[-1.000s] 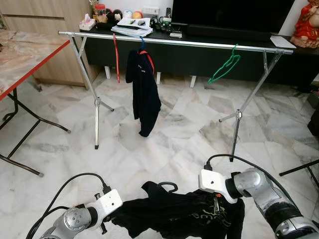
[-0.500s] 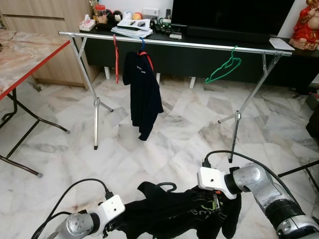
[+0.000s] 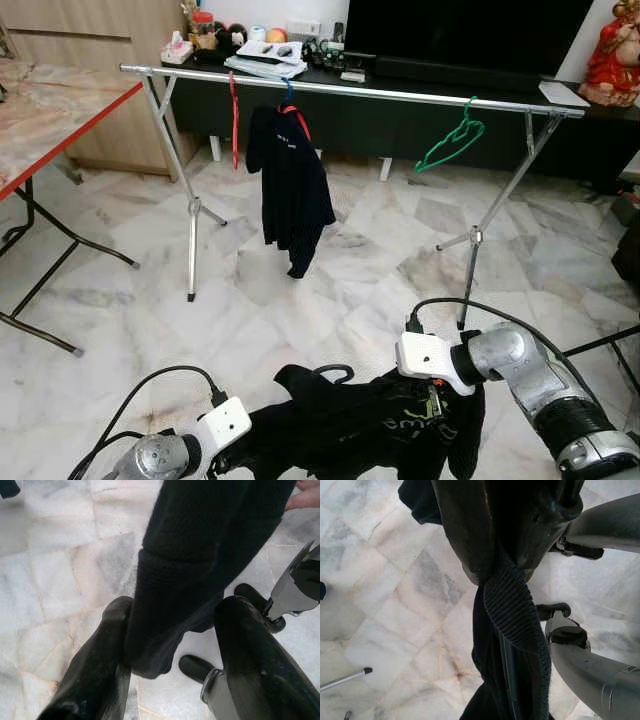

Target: Hang hanger

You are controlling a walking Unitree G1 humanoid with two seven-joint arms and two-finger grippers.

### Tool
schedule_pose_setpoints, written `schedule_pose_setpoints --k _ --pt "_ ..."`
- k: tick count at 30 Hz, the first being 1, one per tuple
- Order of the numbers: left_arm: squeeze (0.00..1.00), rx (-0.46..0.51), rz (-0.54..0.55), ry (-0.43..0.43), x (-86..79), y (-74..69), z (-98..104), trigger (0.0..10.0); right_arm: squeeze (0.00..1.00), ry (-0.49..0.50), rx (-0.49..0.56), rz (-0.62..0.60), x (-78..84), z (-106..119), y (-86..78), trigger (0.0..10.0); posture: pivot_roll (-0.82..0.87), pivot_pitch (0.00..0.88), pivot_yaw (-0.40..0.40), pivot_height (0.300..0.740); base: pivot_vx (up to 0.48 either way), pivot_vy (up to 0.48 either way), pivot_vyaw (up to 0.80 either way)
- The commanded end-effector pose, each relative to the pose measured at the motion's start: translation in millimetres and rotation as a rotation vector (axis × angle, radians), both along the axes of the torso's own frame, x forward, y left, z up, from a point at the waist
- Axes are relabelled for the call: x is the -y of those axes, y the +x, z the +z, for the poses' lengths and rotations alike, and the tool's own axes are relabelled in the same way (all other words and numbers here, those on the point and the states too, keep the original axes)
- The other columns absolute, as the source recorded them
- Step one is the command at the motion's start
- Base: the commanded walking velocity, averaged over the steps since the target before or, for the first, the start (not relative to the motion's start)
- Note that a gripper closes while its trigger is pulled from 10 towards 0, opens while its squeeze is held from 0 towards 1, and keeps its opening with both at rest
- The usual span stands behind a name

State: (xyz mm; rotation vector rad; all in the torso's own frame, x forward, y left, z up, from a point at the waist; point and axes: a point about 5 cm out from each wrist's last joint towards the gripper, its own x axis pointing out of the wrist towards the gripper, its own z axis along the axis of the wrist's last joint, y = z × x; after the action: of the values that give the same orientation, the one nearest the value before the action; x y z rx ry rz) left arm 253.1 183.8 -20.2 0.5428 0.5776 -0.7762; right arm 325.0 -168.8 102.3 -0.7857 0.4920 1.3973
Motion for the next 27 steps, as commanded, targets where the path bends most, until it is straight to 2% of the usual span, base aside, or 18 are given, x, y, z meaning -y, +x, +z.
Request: schedule_pose_setpoints --k 1,27 --pt "0.0 -0.035 0.037 -0.006 -1.5 -6.7 -6.9 0.0 0.0 0.032 0.056 0.01 -1.1 16.9 6.4 10.0 0.01 0.059 -0.076 0.74 0.0 0.0 0.0" --pt "0.0 -0.011 0.088 -0.008 -9.4 -2.7 -3.2 0.0 0.0 0.03 0.075 -0.036 3.7 18.2 8.9 10.0 0.02 0.068 -0.077 0.74 0.0 0.0 0.0"
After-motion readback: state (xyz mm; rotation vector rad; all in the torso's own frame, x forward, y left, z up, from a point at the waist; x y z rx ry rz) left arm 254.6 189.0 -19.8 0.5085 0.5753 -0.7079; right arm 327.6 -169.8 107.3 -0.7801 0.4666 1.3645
